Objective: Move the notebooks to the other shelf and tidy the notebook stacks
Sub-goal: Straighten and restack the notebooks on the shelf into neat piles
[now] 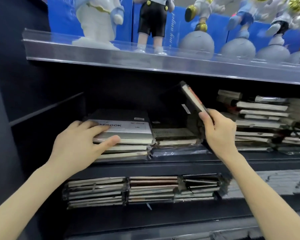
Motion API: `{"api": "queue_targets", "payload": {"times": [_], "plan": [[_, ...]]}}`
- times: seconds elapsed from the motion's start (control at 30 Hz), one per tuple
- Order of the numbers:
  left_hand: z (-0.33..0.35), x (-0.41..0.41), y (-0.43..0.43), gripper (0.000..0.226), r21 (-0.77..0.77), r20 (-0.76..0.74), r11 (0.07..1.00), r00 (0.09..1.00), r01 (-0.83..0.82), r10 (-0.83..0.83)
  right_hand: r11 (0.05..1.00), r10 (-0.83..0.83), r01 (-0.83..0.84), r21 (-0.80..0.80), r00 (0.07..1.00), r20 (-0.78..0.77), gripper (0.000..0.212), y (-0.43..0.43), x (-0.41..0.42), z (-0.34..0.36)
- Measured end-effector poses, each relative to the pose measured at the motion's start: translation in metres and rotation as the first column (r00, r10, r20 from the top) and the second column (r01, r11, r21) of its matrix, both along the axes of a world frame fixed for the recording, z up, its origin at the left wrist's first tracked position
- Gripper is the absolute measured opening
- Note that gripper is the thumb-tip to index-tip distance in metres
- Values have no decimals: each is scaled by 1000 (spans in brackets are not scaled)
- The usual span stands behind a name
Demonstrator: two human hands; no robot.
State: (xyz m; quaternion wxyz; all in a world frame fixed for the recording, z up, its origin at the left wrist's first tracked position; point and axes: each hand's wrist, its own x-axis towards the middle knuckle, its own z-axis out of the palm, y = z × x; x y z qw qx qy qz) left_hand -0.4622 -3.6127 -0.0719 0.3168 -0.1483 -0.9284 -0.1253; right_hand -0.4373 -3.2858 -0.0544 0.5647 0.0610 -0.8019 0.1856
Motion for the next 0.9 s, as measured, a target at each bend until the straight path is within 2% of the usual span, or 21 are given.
{"api": "queue_targets", "payload": {"times": [0.03,0.07,0.13,0.17,0.27,0.33,0.37,0.43,0.53,0.57,0.6,0.63,0.7,0.77,0.83,0.87,0.9], "plan": [[3,0,-2,95,122,50,991,997,52,-59,997,-25,28,66,998,-50,42,-10,-1,1],[5,1,-5,90,312,90,945,987,99,-133,990,-28,41,132,994,-101,43,-23,-2,1],[9,-1,-12,78,682,110,722,960,116,-258,975,35,-3,223,990,-138,47,-50,-4,0],[11,-3,-15,75,772,121,630,954,83,-274,961,86,-56,272,991,-101,48,-64,-6,1],[20,-5,-16,77,884,221,467,908,-32,-356,853,156,-183,488,983,97,45,-109,-14,1],[29,-7,-13,78,891,282,445,874,-87,-396,798,181,-275,537,958,222,45,-125,-15,6],[32,-7,-12,77,871,300,485,870,-82,-392,811,226,-344,473,930,289,45,-127,-13,11],[33,-7,-13,75,807,336,585,878,-82,-341,874,326,-427,232,870,371,43,-118,-7,18],[26,-4,-17,78,759,402,631,877,-159,-262,928,373,-334,-165,822,430,43,-92,-8,13],[22,-1,-18,77,784,412,596,863,-172,-293,913,405,-314,-260,775,485,46,-91,-9,9],[20,2,-17,74,838,400,517,841,-175,-363,886,458,-319,-337,714,529,50,-95,-10,4],[19,5,-15,68,901,359,396,815,-176,-455,857,508,-330,-394,666,546,51,-102,-12,-2],[21,5,-13,55,970,237,177,799,-165,-553,832,544,-342,-437,658,520,50,-123,-13,-8],[25,6,-19,48,986,167,121,792,-118,-587,831,536,-320,-456,681,499,47,-137,-15,-6],[30,7,-26,54,977,209,156,785,-144,-583,802,575,-316,-506,635,515,50,-135,-13,-2],[30,5,-28,63,952,290,239,803,-189,-521,772,612,-314,-553,602,512,52,-127,-10,0],[30,5,-30,70,904,349,382,848,-193,-399,750,631,-299,-591,591,502,55,-113,-9,0]]}}
